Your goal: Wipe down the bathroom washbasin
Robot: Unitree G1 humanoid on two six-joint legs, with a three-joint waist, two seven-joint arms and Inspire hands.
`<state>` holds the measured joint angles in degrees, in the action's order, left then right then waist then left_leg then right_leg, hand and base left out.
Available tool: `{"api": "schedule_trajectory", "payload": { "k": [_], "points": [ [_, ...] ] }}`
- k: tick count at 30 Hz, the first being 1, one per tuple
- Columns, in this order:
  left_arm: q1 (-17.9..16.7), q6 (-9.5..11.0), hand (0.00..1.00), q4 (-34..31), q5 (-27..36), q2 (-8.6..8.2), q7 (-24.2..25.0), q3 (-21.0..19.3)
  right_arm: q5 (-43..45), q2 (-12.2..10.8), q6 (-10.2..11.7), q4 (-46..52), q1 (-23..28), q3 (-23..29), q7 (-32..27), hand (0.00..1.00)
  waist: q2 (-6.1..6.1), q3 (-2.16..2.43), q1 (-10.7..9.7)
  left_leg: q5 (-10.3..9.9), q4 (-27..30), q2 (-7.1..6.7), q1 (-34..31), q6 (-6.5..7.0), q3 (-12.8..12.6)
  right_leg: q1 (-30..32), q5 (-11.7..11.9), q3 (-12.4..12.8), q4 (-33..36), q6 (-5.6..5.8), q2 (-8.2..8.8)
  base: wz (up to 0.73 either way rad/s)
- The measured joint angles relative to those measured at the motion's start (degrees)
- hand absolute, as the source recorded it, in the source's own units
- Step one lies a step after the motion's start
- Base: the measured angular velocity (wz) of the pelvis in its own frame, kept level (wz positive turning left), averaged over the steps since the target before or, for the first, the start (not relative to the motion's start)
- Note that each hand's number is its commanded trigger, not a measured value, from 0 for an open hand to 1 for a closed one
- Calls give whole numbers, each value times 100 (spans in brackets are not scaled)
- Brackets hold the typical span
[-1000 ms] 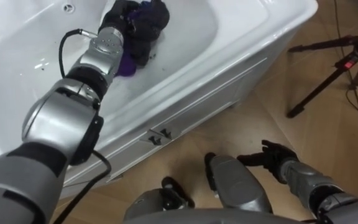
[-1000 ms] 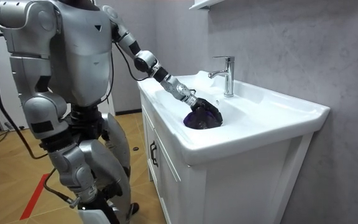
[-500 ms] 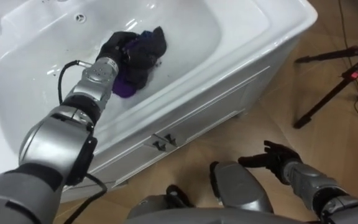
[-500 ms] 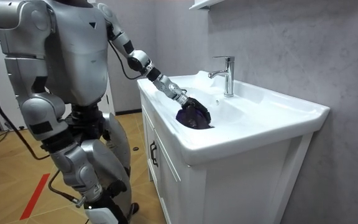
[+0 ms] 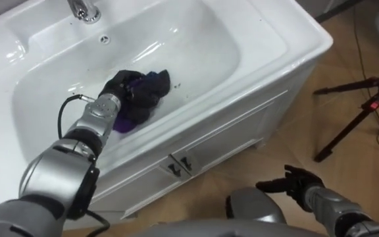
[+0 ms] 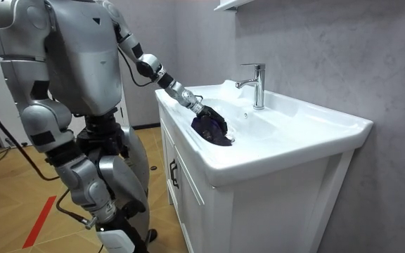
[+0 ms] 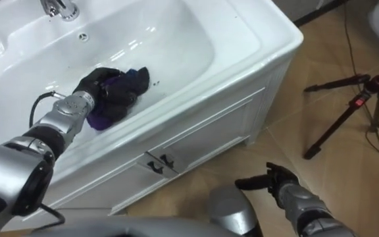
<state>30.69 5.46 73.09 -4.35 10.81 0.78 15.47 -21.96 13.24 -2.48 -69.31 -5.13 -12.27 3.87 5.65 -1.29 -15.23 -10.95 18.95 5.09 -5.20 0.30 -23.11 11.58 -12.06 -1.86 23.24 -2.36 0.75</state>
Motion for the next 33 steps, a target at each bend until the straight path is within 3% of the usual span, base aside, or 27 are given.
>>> {"api": "schedule_trajectory", "payload": {
  "k": [3,5,10,15,19,25,33],
  "points": [
    [-151,119,100,-54,-530,2,-19,-120,14,3,10,5,65,63,2,0,-4,0,63,15,-76,-1,158,-24,9,-169,2,-9,-75,-15,-10,1],
    [-306,130,100,-254,-1000,-1,-77,-127,34,5,10,-2,98,135,7,0,36,26,82,30,-155,-15,216,-47,120,-270,23,-59,-188,-16,-18,10],
    [-710,131,100,-685,-2258,-4,-414,-117,272,5,11,-25,141,474,39,0,56,40,114,54,-364,-105,529,-82,294,-590,-3,-156,-281,-42,18,10],
    [-980,135,100,-952,-3041,-4,-800,-114,528,7,40,-88,176,626,103,0,109,57,156,61,-478,-123,602,-91,397,-722,30,-210,-447,-40,7,5],
    [-1260,136,100,-1089,-3063,-4,-1143,-116,658,0,74,-79,208,693,114,0,156,79,179,91,-687,-186,756,-112,447,-763,30,-131,-477,-31,-2,-11],
    [-1346,135,100,-1122,-3208,-81,-1317,-115,673,-4,244,-70,286,745,122,0,168,89,198,96,-759,-201,850,-114,458,-867,28,-139,-556,-19,-6,1],
    [-1342,80,100,-1260,-3136,-135,-1370,-44,671,-60,267,-72,296,735,128,0,169,89,167,95,-766,-233,845,-113,504,-876,14,-121,-561,3,22,1]
  ]
}}
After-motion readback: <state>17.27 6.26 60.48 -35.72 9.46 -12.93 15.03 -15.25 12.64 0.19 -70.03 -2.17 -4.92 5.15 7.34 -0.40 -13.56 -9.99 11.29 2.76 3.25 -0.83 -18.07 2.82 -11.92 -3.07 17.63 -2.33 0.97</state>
